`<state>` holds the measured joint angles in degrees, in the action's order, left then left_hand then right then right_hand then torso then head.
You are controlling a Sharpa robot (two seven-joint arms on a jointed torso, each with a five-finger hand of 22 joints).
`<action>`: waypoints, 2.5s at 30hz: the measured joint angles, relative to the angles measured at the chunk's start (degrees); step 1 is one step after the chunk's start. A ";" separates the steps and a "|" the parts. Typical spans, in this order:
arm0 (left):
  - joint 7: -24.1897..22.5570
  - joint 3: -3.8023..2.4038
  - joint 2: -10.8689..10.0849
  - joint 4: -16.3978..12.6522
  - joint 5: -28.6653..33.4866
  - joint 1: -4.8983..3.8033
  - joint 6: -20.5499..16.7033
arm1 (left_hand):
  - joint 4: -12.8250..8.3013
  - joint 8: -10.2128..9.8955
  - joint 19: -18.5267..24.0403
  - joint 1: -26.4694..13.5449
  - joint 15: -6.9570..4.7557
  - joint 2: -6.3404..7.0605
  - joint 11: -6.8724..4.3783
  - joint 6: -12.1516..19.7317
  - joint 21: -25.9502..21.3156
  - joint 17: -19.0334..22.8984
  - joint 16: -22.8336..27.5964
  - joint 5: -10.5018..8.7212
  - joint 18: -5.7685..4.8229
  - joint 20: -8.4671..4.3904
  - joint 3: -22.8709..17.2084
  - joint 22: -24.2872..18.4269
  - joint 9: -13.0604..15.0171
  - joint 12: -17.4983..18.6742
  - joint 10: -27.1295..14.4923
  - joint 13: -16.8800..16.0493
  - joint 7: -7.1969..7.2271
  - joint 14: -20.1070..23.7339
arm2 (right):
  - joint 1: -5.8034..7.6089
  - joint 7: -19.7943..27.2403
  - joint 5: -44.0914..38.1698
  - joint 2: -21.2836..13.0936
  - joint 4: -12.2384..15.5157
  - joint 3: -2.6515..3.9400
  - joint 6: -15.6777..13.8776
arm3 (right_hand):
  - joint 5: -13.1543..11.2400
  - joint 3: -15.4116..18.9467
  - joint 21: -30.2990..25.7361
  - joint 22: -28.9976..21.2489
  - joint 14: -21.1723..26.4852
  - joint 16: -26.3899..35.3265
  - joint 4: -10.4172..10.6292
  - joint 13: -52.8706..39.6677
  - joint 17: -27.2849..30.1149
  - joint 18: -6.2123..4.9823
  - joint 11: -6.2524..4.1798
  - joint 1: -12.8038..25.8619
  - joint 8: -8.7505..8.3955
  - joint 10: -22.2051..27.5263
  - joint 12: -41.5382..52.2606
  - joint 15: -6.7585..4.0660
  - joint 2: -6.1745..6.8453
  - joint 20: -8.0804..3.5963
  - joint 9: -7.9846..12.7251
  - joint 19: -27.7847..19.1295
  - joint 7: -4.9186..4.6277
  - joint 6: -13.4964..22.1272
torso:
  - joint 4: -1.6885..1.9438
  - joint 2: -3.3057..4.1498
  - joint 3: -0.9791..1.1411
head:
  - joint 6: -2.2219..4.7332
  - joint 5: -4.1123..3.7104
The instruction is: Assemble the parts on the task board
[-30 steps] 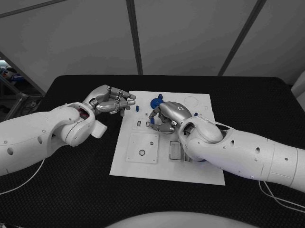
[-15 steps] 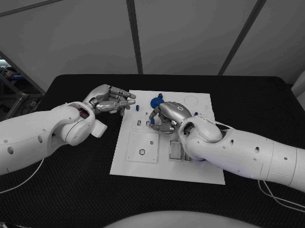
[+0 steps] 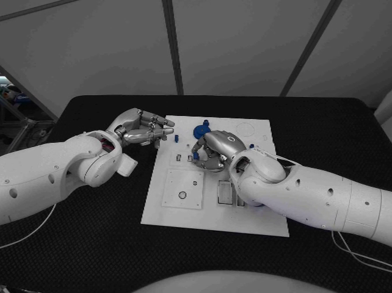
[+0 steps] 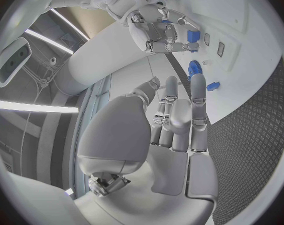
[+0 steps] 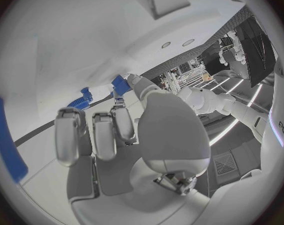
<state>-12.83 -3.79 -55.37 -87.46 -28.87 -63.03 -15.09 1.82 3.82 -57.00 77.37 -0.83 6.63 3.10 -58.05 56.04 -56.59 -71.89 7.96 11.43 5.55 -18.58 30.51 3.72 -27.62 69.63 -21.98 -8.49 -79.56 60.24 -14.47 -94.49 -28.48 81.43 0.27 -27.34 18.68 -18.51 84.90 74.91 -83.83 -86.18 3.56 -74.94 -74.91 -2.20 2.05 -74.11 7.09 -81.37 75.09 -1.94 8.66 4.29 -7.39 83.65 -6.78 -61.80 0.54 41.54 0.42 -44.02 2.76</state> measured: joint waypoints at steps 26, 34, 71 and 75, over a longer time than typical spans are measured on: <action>0.01 0.00 0.10 0.32 0.01 0.02 0.11 | 0.00 0.00 0.00 0.00 0.00 0.00 0.00 0.00 0.00 -0.04 0.00 0.00 0.01 0.00 0.01 -0.01 0.00 0.00 0.00 0.04 0.00 0.00 | -0.07 0.01 -0.08 -0.40 0.73 -0.01 -0.56 | 0.00 0.30 0.00 0.00 0.00 0.00 -0.01 0.00 0.00 0.00 0.21 0.07 -0.46 0.20 -0.22 0.00 0.53 0.21 0.11 -0.22 -0.51 0.51 | -0.02 -0.01 0.02 | 0.04 -0.21; 0.01 0.00 0.12 0.40 0.01 0.02 0.13 | -0.23 0.00 0.00 -0.25 0.00 0.25 0.00 0.00 0.00 -0.04 0.00 0.00 0.00 0.00 -0.23 0.05 0.00 0.00 0.00 0.15 0.00 0.00 | -0.15 0.07 -0.15 -0.65 0.97 -0.01 -1.24 | 0.01 0.30 0.00 0.00 0.00 0.00 -0.01 0.00 0.00 -0.01 0.20 0.07 -0.46 0.20 -0.22 0.00 0.53 0.21 0.11 -0.21 -0.51 0.51 | -0.02 -0.01 0.01 | 0.06 -0.23; 0.05 0.00 0.24 0.48 0.01 0.04 0.32 | -0.08 0.00 0.00 -0.23 0.00 0.23 0.00 0.00 0.00 -0.02 0.00 0.00 0.00 0.00 -0.39 0.03 0.00 0.22 0.00 0.20 0.00 0.00 | -0.18 -1.07 -0.97 -0.43 0.91 0.01 0.21 | 0.01 0.30 -0.25 0.00 0.00 0.00 -0.01 0.00 -0.02 0.00 0.20 0.07 -0.46 0.20 -0.22 0.00 0.53 0.21 0.04 -0.21 -0.30 0.30 | 0.02 -0.01 -0.01 | 0.05 -0.17; 0.07 0.01 0.25 0.48 0.01 0.05 0.38 | -0.08 0.00 0.00 -0.23 0.00 0.23 0.00 0.00 0.00 -0.02 0.00 0.00 0.00 0.00 -0.39 0.03 0.00 0.22 0.00 0.20 0.00 0.00 | -0.18 -1.25 -1.16 -0.50 1.02 0.01 0.20 | -0.07 0.30 -0.25 0.00 0.00 0.00 -0.01 0.00 -0.02 0.00 0.35 0.07 -0.78 0.34 -0.53 0.00 0.53 0.21 0.13 -0.21 -0.54 1.00 | 0.02 0.00 0.00 | 0.06 -0.14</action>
<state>-12.76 -3.79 -55.12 -86.98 -28.85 -62.98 -14.71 1.74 3.82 -57.00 77.14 -0.83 6.86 3.10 -58.05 56.04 -56.61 -71.89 7.96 11.44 5.55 -18.97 30.54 3.72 -27.39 69.63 -21.78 -8.49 -79.56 60.07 -15.72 -95.65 -28.98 82.45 0.28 -27.14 18.61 -18.21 84.66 74.90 -83.83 -86.18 3.55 -74.94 -74.93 -2.20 2.39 -74.04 6.31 -81.02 74.57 -1.94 9.19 4.50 -7.26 83.44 -7.31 -60.80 0.56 41.54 0.42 -43.96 2.62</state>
